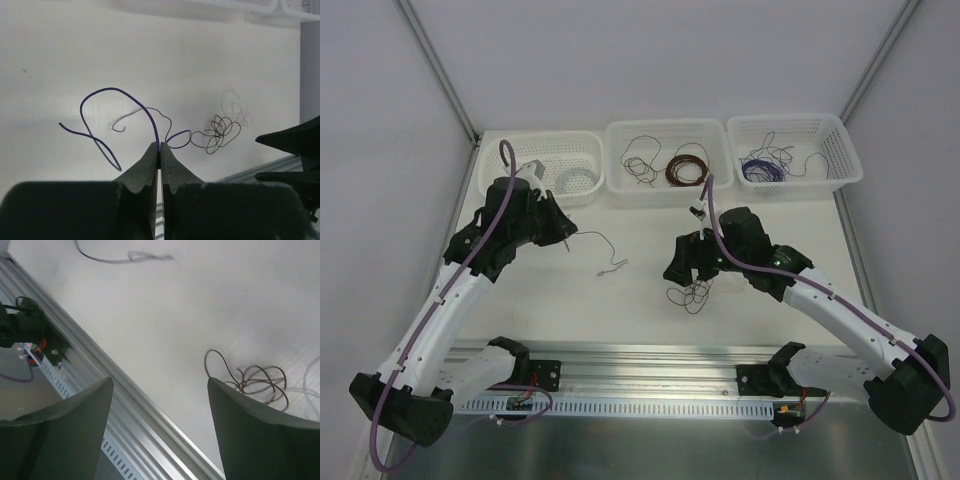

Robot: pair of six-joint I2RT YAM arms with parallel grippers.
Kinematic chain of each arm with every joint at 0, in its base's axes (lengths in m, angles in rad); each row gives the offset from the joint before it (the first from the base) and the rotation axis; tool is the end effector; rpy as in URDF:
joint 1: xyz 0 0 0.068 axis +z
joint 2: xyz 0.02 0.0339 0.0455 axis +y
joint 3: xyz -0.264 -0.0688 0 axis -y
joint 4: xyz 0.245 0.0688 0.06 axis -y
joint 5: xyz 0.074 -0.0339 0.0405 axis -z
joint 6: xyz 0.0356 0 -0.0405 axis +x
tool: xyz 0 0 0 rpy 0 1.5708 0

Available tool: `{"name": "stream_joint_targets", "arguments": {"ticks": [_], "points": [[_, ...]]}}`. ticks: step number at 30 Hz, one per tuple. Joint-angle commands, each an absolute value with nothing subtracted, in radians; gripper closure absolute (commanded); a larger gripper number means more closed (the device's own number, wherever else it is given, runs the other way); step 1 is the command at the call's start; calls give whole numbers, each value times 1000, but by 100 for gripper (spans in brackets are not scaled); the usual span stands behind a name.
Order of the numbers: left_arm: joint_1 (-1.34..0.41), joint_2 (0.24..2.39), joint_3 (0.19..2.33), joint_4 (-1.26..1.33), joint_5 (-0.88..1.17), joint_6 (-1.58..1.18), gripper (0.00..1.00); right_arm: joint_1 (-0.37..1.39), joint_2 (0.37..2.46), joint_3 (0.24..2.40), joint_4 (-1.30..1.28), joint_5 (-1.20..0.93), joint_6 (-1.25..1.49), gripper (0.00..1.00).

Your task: Untangle the cables

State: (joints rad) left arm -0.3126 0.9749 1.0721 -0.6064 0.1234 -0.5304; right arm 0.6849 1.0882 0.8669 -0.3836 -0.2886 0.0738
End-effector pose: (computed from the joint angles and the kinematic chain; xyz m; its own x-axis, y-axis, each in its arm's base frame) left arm 0.1940 -0.0673 0.3622 -0.6063 -0.3317 -0.7228 0.1168 0.8619 -0.4935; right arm 0.1784 0.1588 0.2906 -0.4973 -0.3149 -0.8084 -0.7531 0.6193 0.2221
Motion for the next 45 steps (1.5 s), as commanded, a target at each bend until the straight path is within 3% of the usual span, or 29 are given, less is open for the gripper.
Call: {"name": "stream_joint_targets", "arguments": {"ticks": [1, 12, 17, 20, 21, 23, 24, 25, 27, 32, 33, 36, 37, 40, 42, 45], "points": [[-383, 991, 1135, -538, 163, -606, 100, 733, 1057, 922, -210, -353, 64, 20], [-601, 1074, 1221, -486, 141, -669, 100, 842, 1204, 1040, -91, -341, 66, 20], [-663, 1104, 1247, -466, 127, -673, 100, 856, 1246, 1039, -55, -325, 86, 31], [-672, 1112, 1246, -457, 120, -669, 100, 854, 1255, 1042, -55, -319, 83, 52], [-672, 1115, 1246, -456, 120, -667, 100, 856, 1253, 1043, -63, -316, 80, 66], [-673, 1117, 1239, -456, 120, -664, 100, 856, 1240, 1045, -84, -293, 71, 79], [-673, 1114, 1236, -454, 117, -660, 100, 856, 1233, 1046, -113, -284, 52, 91], [-673, 1114, 1230, -454, 111, -657, 100, 856, 1224, 1052, -130, -273, 43, 97], [-673, 1109, 1226, -449, 104, -646, 98, 856, 1195, 1065, -190, -235, 12, 99], [-673, 1085, 1216, -425, 101, -609, 68, 833, 1146, 1147, -330, -121, -38, 99], [-673, 1071, 1215, -420, 104, -595, 57, 810, 1137, 1164, -378, -108, -41, 99], [-673, 1036, 1200, -388, 112, -556, 39, 753, 1118, 1241, -487, -42, -63, 99], [-673, 1023, 1184, -381, 112, -545, 26, 738, 1115, 1267, -512, -23, -70, 99], [-673, 986, 1148, -354, 106, -496, 8, 657, 1111, 1365, -603, 61, -113, 99], [-673, 963, 1126, -348, 98, -453, 1, 569, 1121, 1441, -656, 104, -139, 99], [-672, 945, 1083, -345, 63, -393, 1, 444, 1140, 1515, -669, 158, -167, 99]]}}
